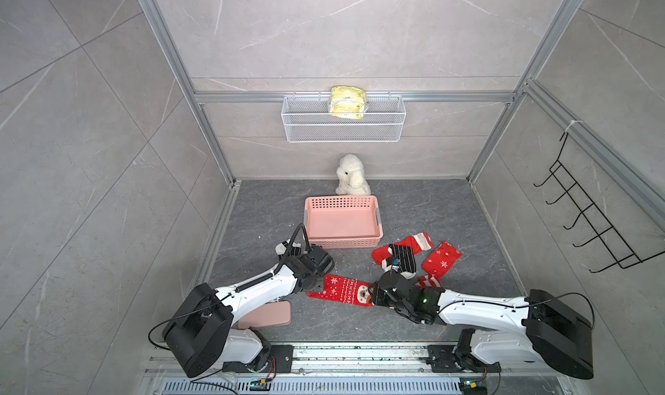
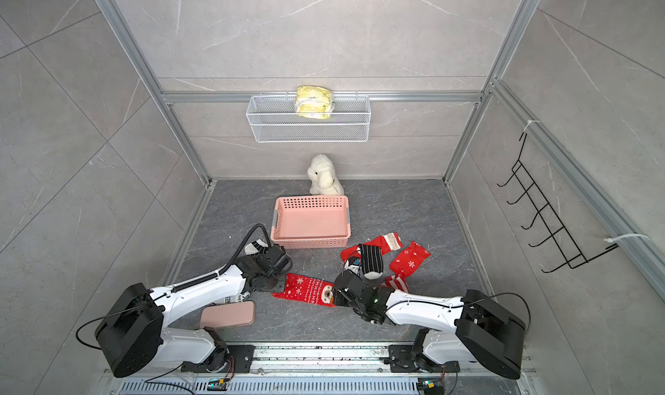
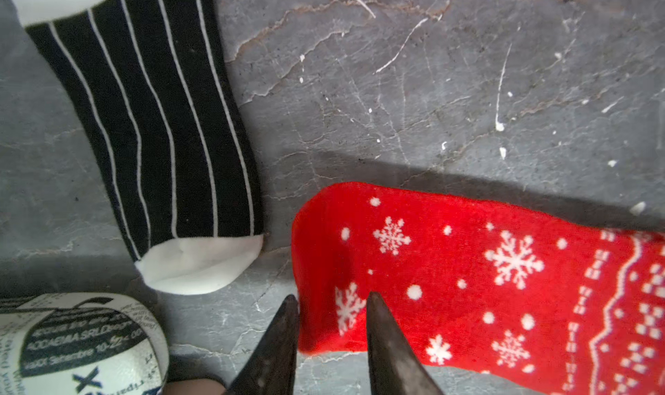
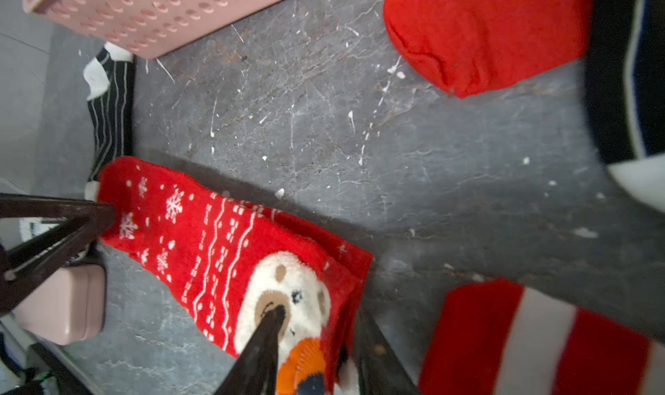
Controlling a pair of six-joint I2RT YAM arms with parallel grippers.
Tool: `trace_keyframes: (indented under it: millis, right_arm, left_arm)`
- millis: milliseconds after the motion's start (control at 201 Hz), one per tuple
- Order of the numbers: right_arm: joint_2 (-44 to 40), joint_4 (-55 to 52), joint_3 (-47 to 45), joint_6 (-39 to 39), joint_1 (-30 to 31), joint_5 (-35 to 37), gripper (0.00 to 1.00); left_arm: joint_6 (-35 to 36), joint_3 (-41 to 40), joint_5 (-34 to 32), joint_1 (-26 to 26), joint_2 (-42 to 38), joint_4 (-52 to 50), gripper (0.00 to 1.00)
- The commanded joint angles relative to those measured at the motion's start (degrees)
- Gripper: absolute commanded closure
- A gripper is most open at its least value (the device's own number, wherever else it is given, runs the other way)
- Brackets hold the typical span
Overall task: Place the socks together as a pair
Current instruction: Place the sock in the sock.
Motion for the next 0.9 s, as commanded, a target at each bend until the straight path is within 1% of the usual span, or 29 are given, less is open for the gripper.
trace_keyframes:
  millis: [0, 80, 179, 333, 483, 508, 617, 891]
  right_arm:
    - [-2.65, -4.26, 1.58, -1.10, 0.28, 1.01, 0.54]
    - [-3.27, -5.22, 1.55, -0.86, 0.34, 0.81, 0.52]
    - [-3.02, -4.55, 0.83, -0.25, 0.65, -0.04, 0.49]
    - [-1.11, -1.71, -0.72, 1.08, 1.48, -0.73, 0.49]
    - [1.16, 1.05, -1.09, 1.12, 1.97, -1.23, 0.49]
    - [1.60, 1.27, -1.07, 2.66, 2.01, -1.22, 0.49]
    - [3.37, 3.29, -1.43, 3.34, 2.12, -1.35, 0.49]
    - [5.46, 4.82, -2.33, 5.56, 2.32, -0.50, 0.52]
  left_arm:
    - [-0.05, 1.11, 0.55, 0.22, -3.09, -0.39, 0.58]
    - [-0.39, 1.16, 0.24, 0.22, -4.26, -0.67, 0.53]
    - [-1.00, 0.64, -0.93, 0.22, -5.09, -1.00, 0.49]
    - [-2.40, -1.06, -1.01, 0.31, -6.31, 0.13, 0.48]
    - [-3.85, -3.29, -0.53, 0.48, -9.07, 1.90, 0.47]
    - [-4.12, -3.64, -0.30, 0.56, -9.55, 2.11, 0.47]
    - [-5.28, -4.84, 0.15, 0.66, -11.32, 2.66, 0.46]
    - [-7.99, -6.71, 0.85, 1.10, -13.08, 2.73, 0.45]
